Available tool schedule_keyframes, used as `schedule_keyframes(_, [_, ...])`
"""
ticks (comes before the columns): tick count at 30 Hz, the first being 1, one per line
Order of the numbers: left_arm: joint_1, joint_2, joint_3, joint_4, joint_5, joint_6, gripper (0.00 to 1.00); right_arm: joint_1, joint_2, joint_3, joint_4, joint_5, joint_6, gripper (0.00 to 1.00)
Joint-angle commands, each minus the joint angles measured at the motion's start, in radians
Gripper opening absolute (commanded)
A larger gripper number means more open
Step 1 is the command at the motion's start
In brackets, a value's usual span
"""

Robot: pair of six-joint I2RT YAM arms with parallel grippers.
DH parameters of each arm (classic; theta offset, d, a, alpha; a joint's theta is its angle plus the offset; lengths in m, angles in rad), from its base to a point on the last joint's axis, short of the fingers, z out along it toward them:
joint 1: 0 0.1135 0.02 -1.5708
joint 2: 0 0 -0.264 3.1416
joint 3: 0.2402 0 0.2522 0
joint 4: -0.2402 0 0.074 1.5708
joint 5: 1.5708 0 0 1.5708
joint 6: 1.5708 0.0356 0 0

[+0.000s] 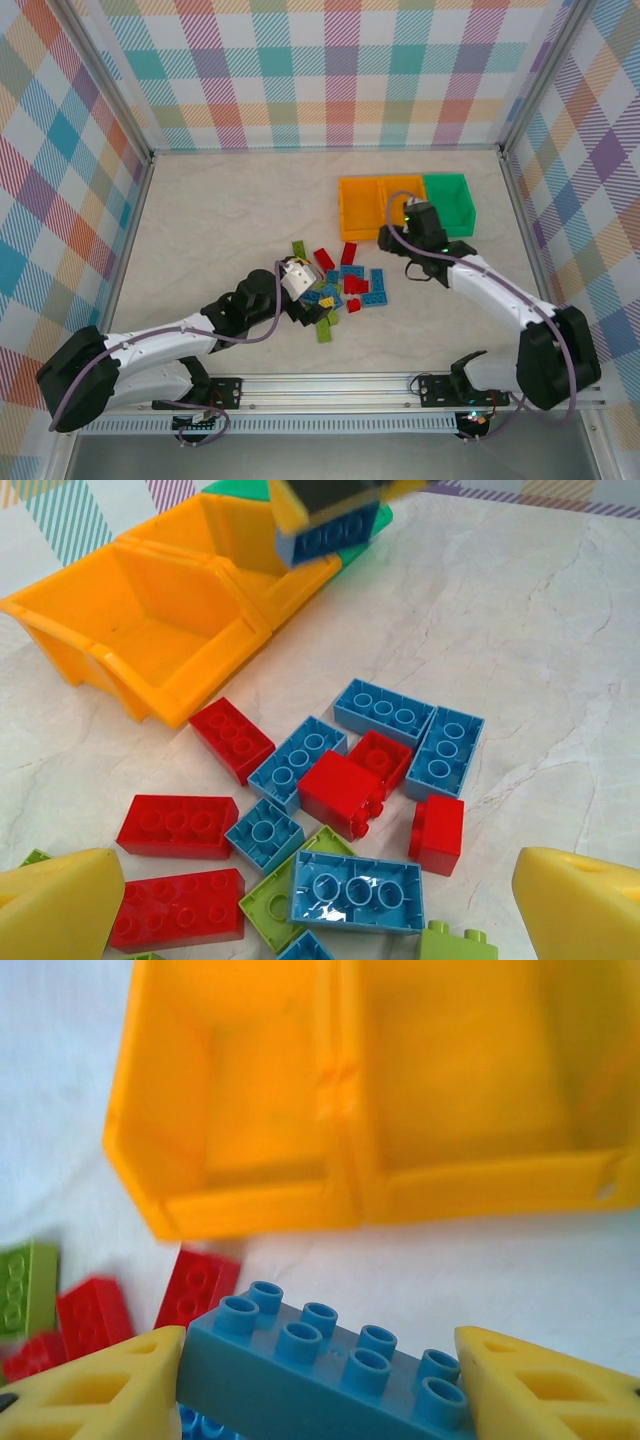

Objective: Sort the legos into containers by color

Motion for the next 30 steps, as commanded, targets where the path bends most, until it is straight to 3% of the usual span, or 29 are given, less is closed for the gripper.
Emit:
schedule_keyframes(1, [-0.013,-0.029,-0.025,0.051,0.006,-0.018,1.0,-0.133,-0.01,0.071,-0.008,0.007,-0.036,0.53])
schedule_keyframes(6, [-0.013,-0.021,-0.023,0.051,-0.009,-0.022,1.0,-0.337,0.151,0.231,0.022,-0.074,-0.035,0.53])
schedule_keyframes(11, [-0.013,-0.022,-0.021,0.05,-0.018,-0.025,1.0,-0.413,0.375,0.389,0.009,-0.09,-0.02,0.54])
schedule_keyframes(13, [-0.013,-0.033,-0.025,0.047,-0.023,-0.025,1.0,-0.425,0.429,0.423,0.008,-0.094,-0.015,0.6])
schedule_keyframes(16, [-0.013,-0.053,-0.028,0.044,-0.035,-0.03,1.0,-0.434,0.471,0.457,-0.014,-0.098,-0.011,0.76])
schedule_keyframes(18, [-0.013,-0.065,-0.032,0.045,-0.052,-0.037,1.0,-0.432,0.458,0.463,-0.031,-0.095,-0.003,0.83])
schedule_keyframes(23, [-0.013,-0.096,-0.037,0.032,-0.165,-0.063,1.0,-0.432,0.32,0.367,0.002,-0.12,0.024,0.87])
schedule_keyframes(27, [-0.013,-0.132,-0.037,0.001,-0.32,-0.121,1.0,-0.417,0.171,0.247,0.004,-0.225,0.046,0.87])
schedule_keyframes(30, [-0.011,-0.137,-0.014,-0.054,-0.488,-0.188,1.0,-0.324,0.085,0.164,-0.033,-0.325,0.049,0.86])
